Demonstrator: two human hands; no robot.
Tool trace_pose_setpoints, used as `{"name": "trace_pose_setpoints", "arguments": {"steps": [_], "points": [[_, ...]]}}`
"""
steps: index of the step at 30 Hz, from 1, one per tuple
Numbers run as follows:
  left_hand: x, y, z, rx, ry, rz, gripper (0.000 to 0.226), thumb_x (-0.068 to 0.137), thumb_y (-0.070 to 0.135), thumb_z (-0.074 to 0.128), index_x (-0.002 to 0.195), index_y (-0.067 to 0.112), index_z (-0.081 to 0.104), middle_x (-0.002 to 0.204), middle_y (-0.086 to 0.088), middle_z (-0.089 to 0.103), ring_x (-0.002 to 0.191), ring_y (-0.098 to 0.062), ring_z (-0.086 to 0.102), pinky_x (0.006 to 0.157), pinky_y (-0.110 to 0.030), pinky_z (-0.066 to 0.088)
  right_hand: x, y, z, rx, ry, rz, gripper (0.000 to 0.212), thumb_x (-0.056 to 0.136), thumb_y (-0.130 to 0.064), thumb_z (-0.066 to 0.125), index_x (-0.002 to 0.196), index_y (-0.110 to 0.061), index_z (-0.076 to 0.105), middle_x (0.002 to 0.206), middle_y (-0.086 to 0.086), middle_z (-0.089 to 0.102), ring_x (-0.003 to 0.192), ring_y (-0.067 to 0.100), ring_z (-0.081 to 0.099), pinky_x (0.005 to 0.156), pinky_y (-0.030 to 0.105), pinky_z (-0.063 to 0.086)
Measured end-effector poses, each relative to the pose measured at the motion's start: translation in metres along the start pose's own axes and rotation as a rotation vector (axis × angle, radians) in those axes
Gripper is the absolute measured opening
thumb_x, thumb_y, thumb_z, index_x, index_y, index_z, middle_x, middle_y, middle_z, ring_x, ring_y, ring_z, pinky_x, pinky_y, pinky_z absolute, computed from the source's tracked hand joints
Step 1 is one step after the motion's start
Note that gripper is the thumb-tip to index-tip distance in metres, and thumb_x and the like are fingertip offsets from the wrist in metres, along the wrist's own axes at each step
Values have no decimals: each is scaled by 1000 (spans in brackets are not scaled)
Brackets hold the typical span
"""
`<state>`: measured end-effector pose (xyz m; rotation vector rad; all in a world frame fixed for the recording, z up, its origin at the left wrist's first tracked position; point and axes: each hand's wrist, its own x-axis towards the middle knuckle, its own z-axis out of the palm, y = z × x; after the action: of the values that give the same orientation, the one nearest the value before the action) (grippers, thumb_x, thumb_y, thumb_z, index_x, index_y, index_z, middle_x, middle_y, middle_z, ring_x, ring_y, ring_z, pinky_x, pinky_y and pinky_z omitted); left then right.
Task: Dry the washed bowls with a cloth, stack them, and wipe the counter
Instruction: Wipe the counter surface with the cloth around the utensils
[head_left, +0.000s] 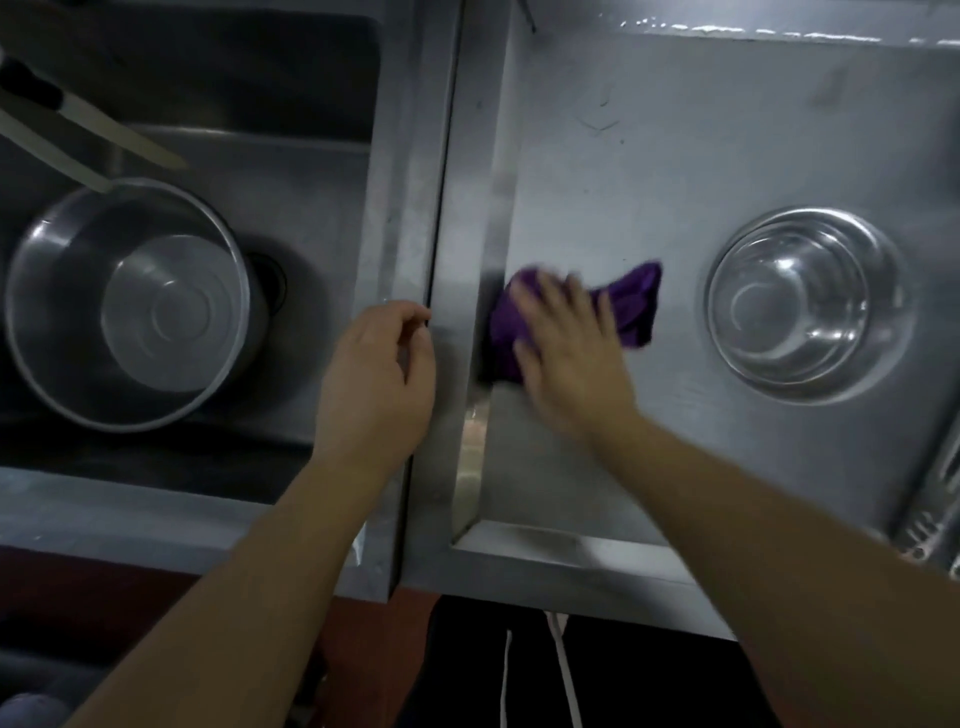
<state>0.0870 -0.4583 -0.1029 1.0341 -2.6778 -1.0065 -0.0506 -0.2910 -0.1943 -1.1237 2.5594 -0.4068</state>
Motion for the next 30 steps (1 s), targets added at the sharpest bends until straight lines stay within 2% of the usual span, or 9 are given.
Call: {"name": "trace_pose_setpoints", "arguments": {"steps": [6, 10, 12, 15, 20, 23, 27, 28, 30], "points": [[13, 19, 12, 2, -2, -3, 19, 106, 27, 55, 122, 24, 62, 100, 24, 54, 82, -1, 52, 75, -3, 39, -163, -34, 43, 51, -242, -445, 67, 105, -46, 46, 167, -38, 23, 175, -3, 25, 161, 26, 23, 128, 48, 16], [13, 20, 16, 33, -31, 9, 15, 106, 29, 54, 120, 32, 59, 101, 23, 54, 85, 2, 55, 72, -9, 39, -138, -9, 35, -81, -291, -674, 66, 101, -41, 46, 165, -39, 27, 171, -7, 34, 158, 23, 32, 128, 47, 28], [16, 20, 19, 55, -41, 14, 15, 106, 29, 54, 120, 30, 59, 106, 17, 58, 89, -1, 55, 75, -16, 44, -103, 9, 24, -140, -282, -684, 65, 99, -37, 47, 163, -40, 31, 170, -7, 35, 157, 24, 34, 128, 49, 18], [24, 22, 24, 105, -59, 11, 19, 105, 29, 54, 123, 26, 61, 112, 12, 60, 100, -7, 57, 84, -29, 51, -44, 30, 6, -106, -207, -595, 67, 98, -32, 45, 164, -36, 31, 170, -4, 36, 156, 28, 36, 127, 48, 13], [44, 37, 30, 222, -96, 52, 30, 104, 28, 57, 133, 21, 61, 124, 2, 66, 113, -16, 60, 97, -33, 49, 101, 79, -42, -68, -65, -336, 71, 98, -19, 58, 164, -23, 33, 168, 6, 39, 153, 37, 36, 125, 60, 24], [55, 51, 33, 248, -107, 65, 34, 104, 27, 59, 137, 18, 62, 131, -1, 65, 120, -20, 59, 100, -29, 42, 158, 128, -74, -125, 80, 3, 69, 101, -25, 48, 167, -25, 26, 172, 3, 31, 156, 37, 30, 124, 66, 19], [68, 59, 40, 179, -121, 42, 35, 106, 27, 56, 139, 19, 60, 136, 1, 61, 126, -18, 53, 106, -32, 42, 169, 155, -88, 46, 212, 612, 67, 105, -35, 40, 167, -41, 14, 176, 8, 15, 161, 42, 12, 126, 68, 3], [70, 59, 42, 162, -111, 37, 35, 106, 27, 56, 139, 19, 60, 136, 1, 61, 125, -17, 52, 106, -32, 42, 166, 144, -84, 43, 215, 636, 66, 106, -36, 40, 167, -40, 14, 176, 9, 15, 161, 42, 11, 126, 68, 4], [73, 61, 45, 129, -83, 23, 33, 105, 28, 57, 137, 20, 61, 134, 3, 61, 123, -13, 50, 103, -32, 44, 153, 114, -69, -29, 189, 451, 66, 105, -37, 43, 167, -36, 20, 175, 7, 22, 160, 42, 16, 125, 70, 10]]}}
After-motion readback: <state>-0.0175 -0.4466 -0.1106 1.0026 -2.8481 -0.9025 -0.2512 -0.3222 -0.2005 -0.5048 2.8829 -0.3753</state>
